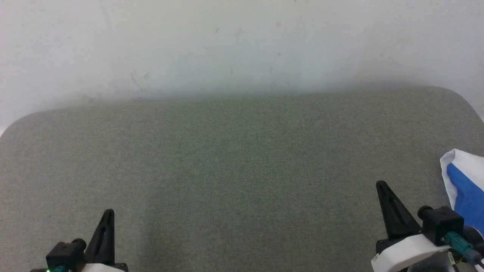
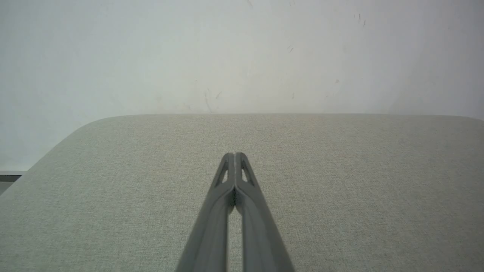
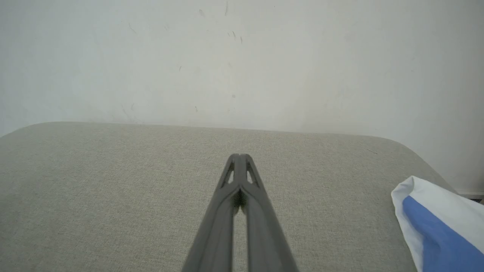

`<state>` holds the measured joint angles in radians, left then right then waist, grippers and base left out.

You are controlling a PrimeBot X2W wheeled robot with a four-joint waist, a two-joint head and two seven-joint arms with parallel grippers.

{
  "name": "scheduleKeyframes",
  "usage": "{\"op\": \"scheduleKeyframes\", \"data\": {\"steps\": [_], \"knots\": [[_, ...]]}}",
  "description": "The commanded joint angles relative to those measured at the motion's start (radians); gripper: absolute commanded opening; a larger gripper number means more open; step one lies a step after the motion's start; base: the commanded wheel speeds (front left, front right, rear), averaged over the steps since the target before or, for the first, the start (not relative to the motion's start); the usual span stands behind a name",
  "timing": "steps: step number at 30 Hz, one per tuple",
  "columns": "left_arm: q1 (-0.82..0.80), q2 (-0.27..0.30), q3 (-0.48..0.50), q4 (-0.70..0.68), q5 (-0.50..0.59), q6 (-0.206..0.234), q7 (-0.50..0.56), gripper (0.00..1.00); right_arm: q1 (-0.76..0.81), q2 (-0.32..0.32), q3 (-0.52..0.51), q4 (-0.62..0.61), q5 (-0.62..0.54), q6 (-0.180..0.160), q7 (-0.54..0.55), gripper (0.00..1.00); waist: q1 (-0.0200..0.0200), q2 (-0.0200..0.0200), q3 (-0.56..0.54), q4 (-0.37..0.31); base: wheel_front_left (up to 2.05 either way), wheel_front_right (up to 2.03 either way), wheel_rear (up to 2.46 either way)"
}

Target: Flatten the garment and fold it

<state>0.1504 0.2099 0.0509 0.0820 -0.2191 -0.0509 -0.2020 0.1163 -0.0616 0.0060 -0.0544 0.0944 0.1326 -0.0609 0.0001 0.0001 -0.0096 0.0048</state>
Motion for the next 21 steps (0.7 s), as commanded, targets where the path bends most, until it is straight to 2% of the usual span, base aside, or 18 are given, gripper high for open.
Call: {"op": "scheduleKeyframes", "data": {"steps": [1, 21], "knots": [[-0.020, -0.006, -0.003, -0.006, 0.012, 0.006, 0.005, 0.00, -0.016, 0.002, -0.001, 0.003, -0.010, -0.001, 0.005, 0.00, 0.0000, -0.0001, 0.000, 0.000, 0.00, 0.00, 0.00], [-0.046, -0.038, -0.013, -0.022, 0.055, 0.015, 0.045, 0.00, -0.037, 0.004, -0.002, 0.014, -0.027, -0.001, 0.017, 0.00, 0.0000, -0.0001, 0.002, -0.001, 0.00, 0.00, 0.00]]}}
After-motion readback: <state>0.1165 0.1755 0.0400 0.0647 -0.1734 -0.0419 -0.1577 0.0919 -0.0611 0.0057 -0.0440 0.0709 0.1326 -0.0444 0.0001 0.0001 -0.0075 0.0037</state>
